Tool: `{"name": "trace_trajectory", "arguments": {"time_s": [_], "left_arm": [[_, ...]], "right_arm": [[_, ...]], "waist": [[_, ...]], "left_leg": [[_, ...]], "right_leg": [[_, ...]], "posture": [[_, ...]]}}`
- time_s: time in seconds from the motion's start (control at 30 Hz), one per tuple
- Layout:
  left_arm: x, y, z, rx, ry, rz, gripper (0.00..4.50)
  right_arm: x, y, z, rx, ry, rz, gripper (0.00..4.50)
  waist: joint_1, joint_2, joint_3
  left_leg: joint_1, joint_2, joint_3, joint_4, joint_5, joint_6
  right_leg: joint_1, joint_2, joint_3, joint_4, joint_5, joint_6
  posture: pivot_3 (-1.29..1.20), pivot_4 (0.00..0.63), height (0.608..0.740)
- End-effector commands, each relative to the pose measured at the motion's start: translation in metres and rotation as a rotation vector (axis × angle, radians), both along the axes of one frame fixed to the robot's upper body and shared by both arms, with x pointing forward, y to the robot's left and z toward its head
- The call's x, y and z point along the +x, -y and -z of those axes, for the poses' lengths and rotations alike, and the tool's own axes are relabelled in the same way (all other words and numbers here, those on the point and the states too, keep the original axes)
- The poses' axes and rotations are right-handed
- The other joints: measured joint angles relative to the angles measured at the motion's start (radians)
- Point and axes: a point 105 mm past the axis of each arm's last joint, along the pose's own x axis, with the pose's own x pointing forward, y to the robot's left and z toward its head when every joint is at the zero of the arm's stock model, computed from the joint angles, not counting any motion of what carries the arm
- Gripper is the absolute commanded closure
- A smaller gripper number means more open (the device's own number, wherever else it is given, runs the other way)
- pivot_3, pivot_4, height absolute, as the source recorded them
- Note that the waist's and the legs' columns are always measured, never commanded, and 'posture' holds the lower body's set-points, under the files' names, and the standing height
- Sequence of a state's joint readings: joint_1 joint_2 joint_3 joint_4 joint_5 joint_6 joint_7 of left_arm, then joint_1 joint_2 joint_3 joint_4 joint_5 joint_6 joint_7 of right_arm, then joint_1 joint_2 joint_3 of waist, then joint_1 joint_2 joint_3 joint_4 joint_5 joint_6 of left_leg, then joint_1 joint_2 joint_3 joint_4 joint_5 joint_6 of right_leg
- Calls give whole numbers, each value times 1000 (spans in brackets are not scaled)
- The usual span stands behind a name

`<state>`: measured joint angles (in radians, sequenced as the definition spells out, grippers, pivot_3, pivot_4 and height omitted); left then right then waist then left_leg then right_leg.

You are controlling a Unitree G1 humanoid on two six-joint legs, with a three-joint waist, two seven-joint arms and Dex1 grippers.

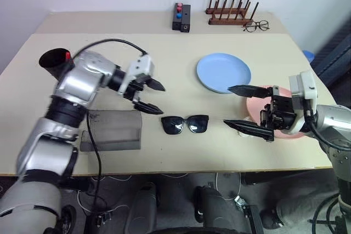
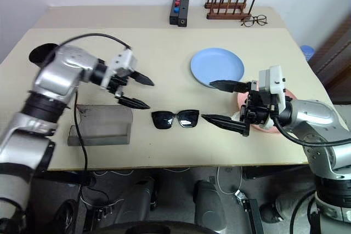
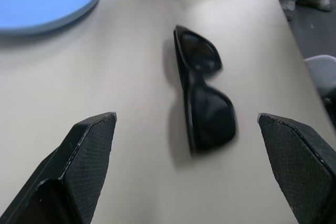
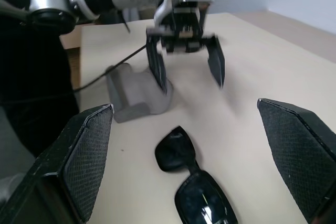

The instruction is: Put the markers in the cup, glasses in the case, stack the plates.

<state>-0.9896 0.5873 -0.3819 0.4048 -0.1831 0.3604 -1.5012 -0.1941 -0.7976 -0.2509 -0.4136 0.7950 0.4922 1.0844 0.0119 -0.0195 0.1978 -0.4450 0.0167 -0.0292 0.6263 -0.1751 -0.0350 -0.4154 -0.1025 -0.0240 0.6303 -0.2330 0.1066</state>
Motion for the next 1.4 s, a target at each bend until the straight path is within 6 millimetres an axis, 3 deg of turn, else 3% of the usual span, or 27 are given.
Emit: {"name": "trace_trajectory", "arguments": {"time_s": [0.03, 0.27, 0.4, 0.73, 1.03, 1.13, 1.3, 1.4], "left_arm": [[5, 28, -6, -7, 29, 43, 21], [-7, 54, 21, 92, 24, 152, 21], [-3, 45, 41, 230, 120, 160, 21], [1, 56, 57, 254, 90, 62, 21], [-5, 66, 58, 218, -10, 20, 21], [-6, 63, 63, 244, 7, 35, 895], [-3, 62, 63, 249, 31, 22, 3392], [-4, 61, 62, 250, 12, 28, 4369]], "right_arm": [[-7, 1, -10, 3, 73, 22, 0], [-14, 9, -6, 1, 79, 93, 0], [-17, 11, -4, 5, 83, 119, 0], [-16, 12, -1, 7, 94, 143, 0], [-16, 15, 2, -1, 98, 157, 0], [-15, 16, 1, -3, 101, 163, 0], [-14, 17, 2, -5, 100, 169, 0], [-13, 17, 2, -5, 101, 173, 0]], "waist": [[1, 0, 0], [1, 0, 0], [0, 0, 0], [2, 0, 0], [1, 0, 0], [1, 0, 0], [1, 1, -1], [5, 3, -2]], "left_leg": [[0, 0, 0, 0, 0, 0], [0, 0, 0, 1, -1, 1], [0, 0, 0, 1, -1, 1], [0, 0, -1, 2, -1, 1], [1, 0, -1, 2, -1, 1], [1, 0, -1, 2, -1, 1], [1, 0, -1, 2, -1, 1], [3, 0, -2, 2, -1, 1]], "right_leg": [[0, 0, 0, 0, 0, 0], [0, 0, 0, 0, 0, 0], [1, 0, 0, -1, 0, 0], [2, 0, 0, -1, 0, 0], [2, 0, -1, -1, 0, 0], [2, 0, -1, -1, 0, 0], [2, 0, -1, -2, 0, 0], [6, 0, -2, -4, 0, 0]], "posture": [[0, 150, 740], [0, 150, 740], [0, 150, 740], [0, 150, 740], [0, 150, 740], [0, 150, 740], [0, 150, 740], [0, 150, 740]]}}
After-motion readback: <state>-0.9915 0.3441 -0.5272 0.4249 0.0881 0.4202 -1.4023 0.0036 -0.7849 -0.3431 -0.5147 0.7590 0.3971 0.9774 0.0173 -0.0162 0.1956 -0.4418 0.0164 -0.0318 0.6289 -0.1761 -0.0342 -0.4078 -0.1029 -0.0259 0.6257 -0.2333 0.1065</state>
